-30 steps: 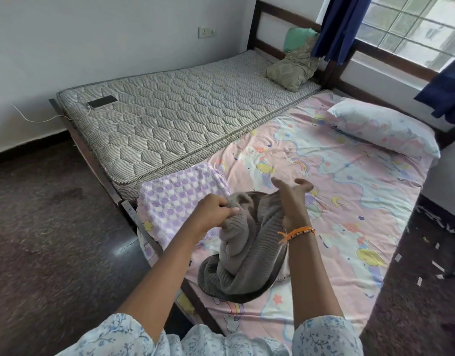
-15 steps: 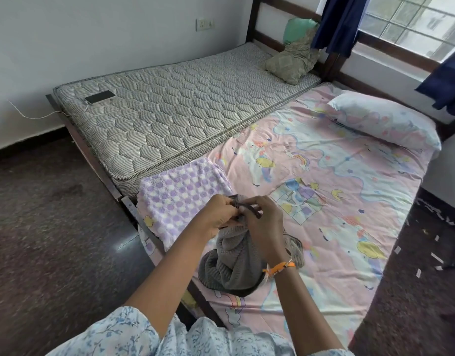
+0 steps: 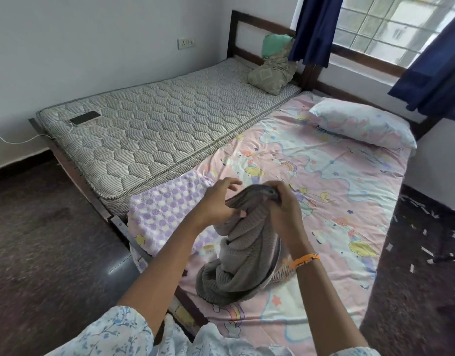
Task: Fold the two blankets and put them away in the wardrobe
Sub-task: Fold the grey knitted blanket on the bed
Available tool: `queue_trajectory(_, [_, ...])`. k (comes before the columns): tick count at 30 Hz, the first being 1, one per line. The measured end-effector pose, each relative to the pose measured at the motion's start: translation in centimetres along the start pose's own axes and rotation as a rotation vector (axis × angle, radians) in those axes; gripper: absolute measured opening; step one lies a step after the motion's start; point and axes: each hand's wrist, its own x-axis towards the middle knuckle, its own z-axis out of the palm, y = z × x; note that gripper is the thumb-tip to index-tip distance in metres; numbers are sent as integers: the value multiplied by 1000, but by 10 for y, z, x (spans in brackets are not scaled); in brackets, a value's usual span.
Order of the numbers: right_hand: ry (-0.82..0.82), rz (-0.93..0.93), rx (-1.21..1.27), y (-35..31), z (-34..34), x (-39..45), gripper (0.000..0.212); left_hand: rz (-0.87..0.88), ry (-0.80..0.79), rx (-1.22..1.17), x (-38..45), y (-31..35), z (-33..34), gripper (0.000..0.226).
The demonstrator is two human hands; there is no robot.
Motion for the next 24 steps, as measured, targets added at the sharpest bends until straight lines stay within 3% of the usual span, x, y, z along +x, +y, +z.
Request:
queue_trajectory(2, [-7, -81, 124, -21, -10, 14, 30, 47, -11, 119, 9, 2, 3, 82])
queue_trajectory(7, [13, -220, 363, -77, -46, 42, 36, -85, 62, 250, 25, -8, -11, 45])
queue_trajectory(9, [50, -226, 443, -92, -64, 55, 32, -127, 99, 231, 32, -11, -26, 47])
queue_trajectory(12, [96, -248, 474, -103, -90, 69, 21, -49, 149, 110, 30, 3, -51, 55])
queue_trajectory(14, [140, -246, 521, -108, -102, 78, 23, 8, 185, 64, 28, 23, -69, 31])
queue_trajectory(16, [183, -259, 528, -112, -110, 88, 24, 77, 312, 89, 28, 43, -85, 18])
queue_trajectory(19, [258, -278, 444, -119, -123, 99, 25, 187, 530, 170, 26, 72, -111, 26])
queue_trajectory(24, [328, -239, 439, -126, -136, 112, 36, 368, 493, 398, 7, 106, -148, 35])
